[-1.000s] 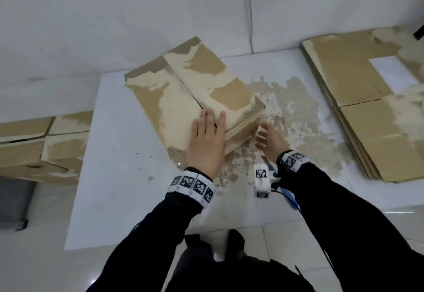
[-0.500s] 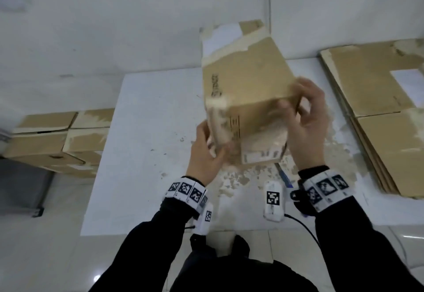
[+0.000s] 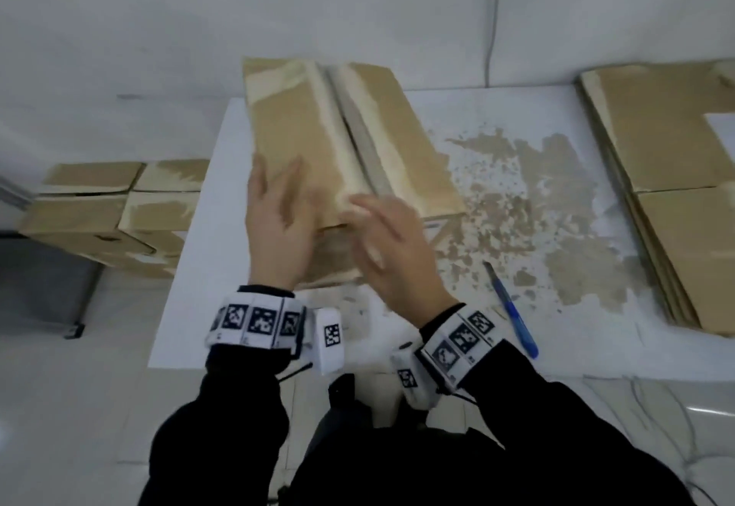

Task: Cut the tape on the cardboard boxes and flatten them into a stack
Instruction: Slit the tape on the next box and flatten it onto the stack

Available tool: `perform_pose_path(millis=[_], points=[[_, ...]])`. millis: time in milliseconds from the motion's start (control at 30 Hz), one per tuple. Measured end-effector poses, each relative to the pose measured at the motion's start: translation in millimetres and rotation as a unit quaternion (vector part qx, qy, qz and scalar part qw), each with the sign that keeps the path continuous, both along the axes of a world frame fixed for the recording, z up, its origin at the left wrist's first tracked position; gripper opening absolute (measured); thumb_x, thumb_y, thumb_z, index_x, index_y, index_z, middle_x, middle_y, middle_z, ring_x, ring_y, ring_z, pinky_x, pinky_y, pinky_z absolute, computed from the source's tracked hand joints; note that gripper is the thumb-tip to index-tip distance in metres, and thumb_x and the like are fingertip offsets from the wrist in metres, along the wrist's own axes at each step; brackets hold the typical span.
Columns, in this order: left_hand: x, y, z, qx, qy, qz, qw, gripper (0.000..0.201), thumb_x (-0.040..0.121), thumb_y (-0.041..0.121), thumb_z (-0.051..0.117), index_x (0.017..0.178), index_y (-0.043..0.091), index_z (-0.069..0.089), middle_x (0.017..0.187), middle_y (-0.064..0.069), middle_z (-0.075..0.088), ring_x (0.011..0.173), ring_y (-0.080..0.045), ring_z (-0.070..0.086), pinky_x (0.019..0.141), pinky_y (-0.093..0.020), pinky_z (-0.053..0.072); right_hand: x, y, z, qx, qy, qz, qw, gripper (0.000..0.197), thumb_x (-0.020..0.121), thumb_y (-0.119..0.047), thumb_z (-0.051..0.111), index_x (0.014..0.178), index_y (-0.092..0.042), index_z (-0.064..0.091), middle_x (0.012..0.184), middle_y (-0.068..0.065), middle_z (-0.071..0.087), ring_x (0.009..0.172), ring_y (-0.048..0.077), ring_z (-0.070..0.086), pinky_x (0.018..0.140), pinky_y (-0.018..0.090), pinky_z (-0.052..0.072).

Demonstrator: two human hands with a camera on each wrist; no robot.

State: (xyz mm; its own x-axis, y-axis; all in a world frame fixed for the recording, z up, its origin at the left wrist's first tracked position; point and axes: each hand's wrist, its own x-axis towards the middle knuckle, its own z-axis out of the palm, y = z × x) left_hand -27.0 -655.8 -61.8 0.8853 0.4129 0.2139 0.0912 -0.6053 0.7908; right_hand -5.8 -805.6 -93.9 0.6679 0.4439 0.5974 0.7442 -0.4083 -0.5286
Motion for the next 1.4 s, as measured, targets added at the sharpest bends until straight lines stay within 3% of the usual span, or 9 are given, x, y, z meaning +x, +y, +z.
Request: perform_pose_path(millis=[100,167,300,533,700,900,1033,1200,1400], points=[[-2.7,12.1,-24.5,0.022,0.029,0.009,0.999,0.039,0.098,0.02,0.051,0.137,0.018,0.051,0.158,-0.013,0.013,0.146,-0.018,0.014,0.113,-0.018,0.016,8.0,-74.9,-39.8,0.01,0.091,-0.224,0.97,0.028,0.089,-0.013,0.056,0.115,-0.004,0.056,0.114,0.015,0.057,0.108,0.026,0.05,0.094,0.031,0.038],[-8.8,11.0,-36.2,0.021,0.049,0.015,0.998,0.039,0.1,0.022,0.046,0.138,0.016,0.05,0.159,-0.014,0.008,0.147,-0.019,0.009,0.115,-0.022,0.013,6.8,-125.9,-78.8,-0.104,0.247,-0.337,0.902,0.038,0.089,-0.022,0.061,0.12,-0.002,0.05,0.118,0.019,0.051,0.111,0.035,0.047,0.091,0.04,0.04],[-20.4,8.2,-54.7,-0.004,0.055,0.021,0.998,0.041,0.101,0.026,0.041,0.141,0.017,0.045,0.16,-0.011,0.0,0.147,-0.015,0.005,0.113,-0.018,0.01,-13.9,-167.4,-125.3,-0.281,0.412,-0.379,0.779,0.043,0.088,-0.032,0.062,0.114,0.0,0.049,0.115,0.02,0.051,0.108,0.036,0.047,0.085,0.043,0.043],[-27.8,30.9,-59.8,0.016,0.078,-0.052,0.995,0.045,0.097,0.046,0.043,0.139,0.029,0.045,0.16,-0.007,0.002,0.147,-0.016,-0.004,0.119,-0.043,0.009,26.1,-119.1,-35.3,-0.01,0.406,-0.291,0.866,0.012,0.097,-0.02,0.049,0.096,-0.011,0.041,0.081,0.013,0.061,0.06,0.025,0.056,0.051,0.032,0.044],[0.1,75.8,-41.6,0.155,0.134,-0.14,0.969,0.064,0.084,0.065,0.034,0.138,0.031,0.04,0.158,-0.007,0.014,0.147,-0.019,0.002,0.116,-0.044,0.001,93.1,-12.5,64.1,-0.04,0.336,-0.107,0.935,0.016,0.097,-0.02,0.046,0.11,-0.014,0.041,0.073,0.008,0.053,0.054,0.02,0.045,0.05,0.027,0.035],[65.5,110.5,-42.3,0.313,0.18,-0.176,0.916,0.091,0.083,0.071,0.008,0.152,0.012,0.013,0.16,-0.012,0.002,0.148,-0.023,-0.004,0.118,-0.043,-0.003,162.1,117.7,76.9,-0.279,0.32,-0.05,0.904,0.039,0.097,-0.024,0.041,0.132,-0.006,0.035,0.104,0.012,0.052,0.067,0.019,0.05,0.044,0.017,0.039],[69.9,115.3,-49.9,0.301,0.157,-0.206,0.918,0.09,0.083,0.07,0.005,0.153,0.013,0.003,0.16,-0.009,-0.008,0.147,-0.018,-0.013,0.119,-0.037,-0.009,181.2,142.1,68.0,-0.361,0.301,-0.092,0.878,0.035,0.099,-0.018,0.034,0.128,0.001,0.042,0.124,0.021,0.054,0.11,0.034,0.053,0.084,0.035,0.042],[69.8,114.0,-54.8,0.291,0.14,-0.193,0.927,0.088,0.084,0.069,0.007,0.153,0.015,0.004,0.16,-0.007,-0.006,0.147,-0.018,-0.013,0.118,-0.033,-0.013,177.6,146.5,66.5,-0.408,0.255,-0.111,0.87,0.019,0.097,-0.005,0.031,0.108,-0.005,0.046,0.093,0.009,0.048,0.09,0.023,0.045,0.074,0.03,0.032],[71.4,115.9,-57.4,0.287,0.143,-0.2,0.926,0.092,0.082,0.074,0.007,0.153,0.016,0.001,0.16,-0.007,-0.009,0.146,-0.017,-0.016,0.118,-0.034,-0.012,172.3,155.0,58.9,-0.452,0.228,-0.109,0.855,0.041,0.096,-0.001,0.032,0.136,-0.002,0.039,0.125,0.019,0.054,0.108,0.032,0.053,0.08,0.033,0.04]])
